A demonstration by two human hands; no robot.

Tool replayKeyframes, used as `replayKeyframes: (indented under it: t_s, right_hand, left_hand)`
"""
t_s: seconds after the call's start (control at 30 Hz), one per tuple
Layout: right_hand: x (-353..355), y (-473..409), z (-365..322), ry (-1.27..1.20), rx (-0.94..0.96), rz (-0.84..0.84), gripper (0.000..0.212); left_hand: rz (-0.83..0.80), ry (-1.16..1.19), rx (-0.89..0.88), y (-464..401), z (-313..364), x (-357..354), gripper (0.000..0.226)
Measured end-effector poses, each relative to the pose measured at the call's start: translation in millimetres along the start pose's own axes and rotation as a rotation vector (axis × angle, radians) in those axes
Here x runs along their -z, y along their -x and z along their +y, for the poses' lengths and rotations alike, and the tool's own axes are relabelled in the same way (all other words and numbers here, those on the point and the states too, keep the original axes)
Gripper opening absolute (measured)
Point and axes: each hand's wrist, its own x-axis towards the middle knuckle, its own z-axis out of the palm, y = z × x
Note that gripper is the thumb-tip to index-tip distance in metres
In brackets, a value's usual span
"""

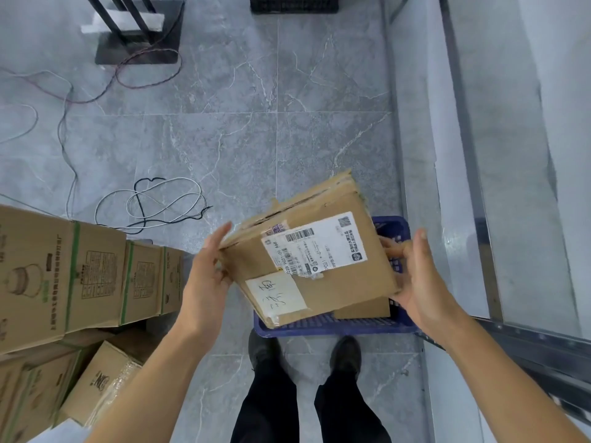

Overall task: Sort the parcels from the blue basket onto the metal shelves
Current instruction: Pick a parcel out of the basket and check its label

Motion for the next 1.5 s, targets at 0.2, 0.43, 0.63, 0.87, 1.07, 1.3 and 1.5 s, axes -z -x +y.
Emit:
replayKeyframes:
  t_s: [0.2,0.43,0.63,0.87,1.07,1.3,1.5]
  right_hand:
    - [0.9,14.9,0.4,0.136,0.021,-0.084,0.064]
    - [4.3,30.5,-4.3,0.124,-0.058,-0.067,0.062]
    - [0.3,38.4,-19.8,-0.096,-0.002,0.059,0.071]
    - [13.6,53.3,-34.8,-0.11,-0.039,-0.064,0.073]
    - [5.3,74.9,-40.8,-0.17,-0.026,0.005,0.064]
    - [0.3,94.5,-33.8,-0.153,-0.042,-0.152,0.068]
    - [1.6,103.9,-39.2,-0.111,-0.082,-0.155,0.067]
  left_hand:
    - [0.014,-0.017,-0.014,2.1,30.7,-20.3,0.048]
    - [-0.286,-0.083,0.137,13.7,46.0,-7.8,0.04]
    - [-0.328,-0.127,0.182,31.9,56.9,-10.0,0.04]
    - [-0.178,-0.089,0.084,29.0,84.9,-18.3,0.062]
    - [-0.161,0.087,0.049,39.6,105.7,-31.5,0.067]
    - [-0.323,0.139,0.065,59.2,111.9,-45.3,0.071]
    - [-0.314,0.009,0.058,68.5,111.4,-47.9,0.065]
